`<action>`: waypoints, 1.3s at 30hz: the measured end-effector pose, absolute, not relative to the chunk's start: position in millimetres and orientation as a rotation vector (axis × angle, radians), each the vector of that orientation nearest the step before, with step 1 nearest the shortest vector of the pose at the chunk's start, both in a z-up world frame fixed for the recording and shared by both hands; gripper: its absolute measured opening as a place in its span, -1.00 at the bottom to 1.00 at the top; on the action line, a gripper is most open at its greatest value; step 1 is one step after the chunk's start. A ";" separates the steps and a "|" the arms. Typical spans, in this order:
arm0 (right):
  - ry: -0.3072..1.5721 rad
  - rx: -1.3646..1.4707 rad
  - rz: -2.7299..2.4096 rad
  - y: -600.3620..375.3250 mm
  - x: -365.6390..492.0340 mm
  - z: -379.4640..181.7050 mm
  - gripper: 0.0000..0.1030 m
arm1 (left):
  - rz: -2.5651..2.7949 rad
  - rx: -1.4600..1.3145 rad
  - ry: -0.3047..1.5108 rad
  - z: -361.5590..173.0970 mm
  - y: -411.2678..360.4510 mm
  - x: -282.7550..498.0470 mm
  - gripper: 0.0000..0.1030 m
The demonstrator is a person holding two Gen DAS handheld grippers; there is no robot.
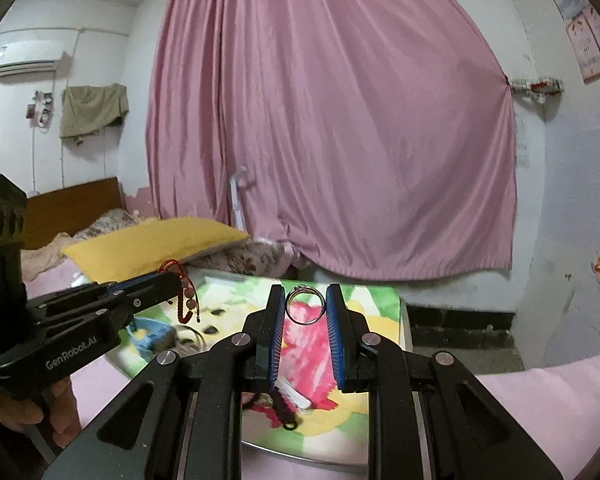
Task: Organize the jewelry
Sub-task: 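Carry the red charm with the left tool while the right tool carries the ring over the tray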
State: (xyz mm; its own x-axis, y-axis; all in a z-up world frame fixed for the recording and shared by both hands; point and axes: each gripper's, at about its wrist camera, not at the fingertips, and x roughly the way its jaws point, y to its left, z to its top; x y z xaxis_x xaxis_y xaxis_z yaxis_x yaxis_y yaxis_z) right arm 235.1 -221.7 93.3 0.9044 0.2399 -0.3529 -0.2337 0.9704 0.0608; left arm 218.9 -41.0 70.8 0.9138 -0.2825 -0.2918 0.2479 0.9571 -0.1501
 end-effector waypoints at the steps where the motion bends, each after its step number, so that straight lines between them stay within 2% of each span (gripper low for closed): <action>1: 0.386 0.024 0.243 -222.6 239.5 90.5 -0.65 | -0.274 -0.097 0.333 69.3 -45.2 222.3 -0.90; 9: 0.591 0.059 0.234 -237.8 276.4 57.0 -0.65 | -0.276 -0.013 0.544 49.9 -68.1 258.2 -0.89; 20: 0.776 0.062 0.274 -237.2 299.3 17.6 -0.65 | -0.264 0.010 0.711 34.3 -76.3 283.0 -0.89; 39: 0.846 0.055 0.282 -231.5 304.4 6.4 -0.64 | -0.261 0.035 0.808 22.8 -84.8 292.9 -0.89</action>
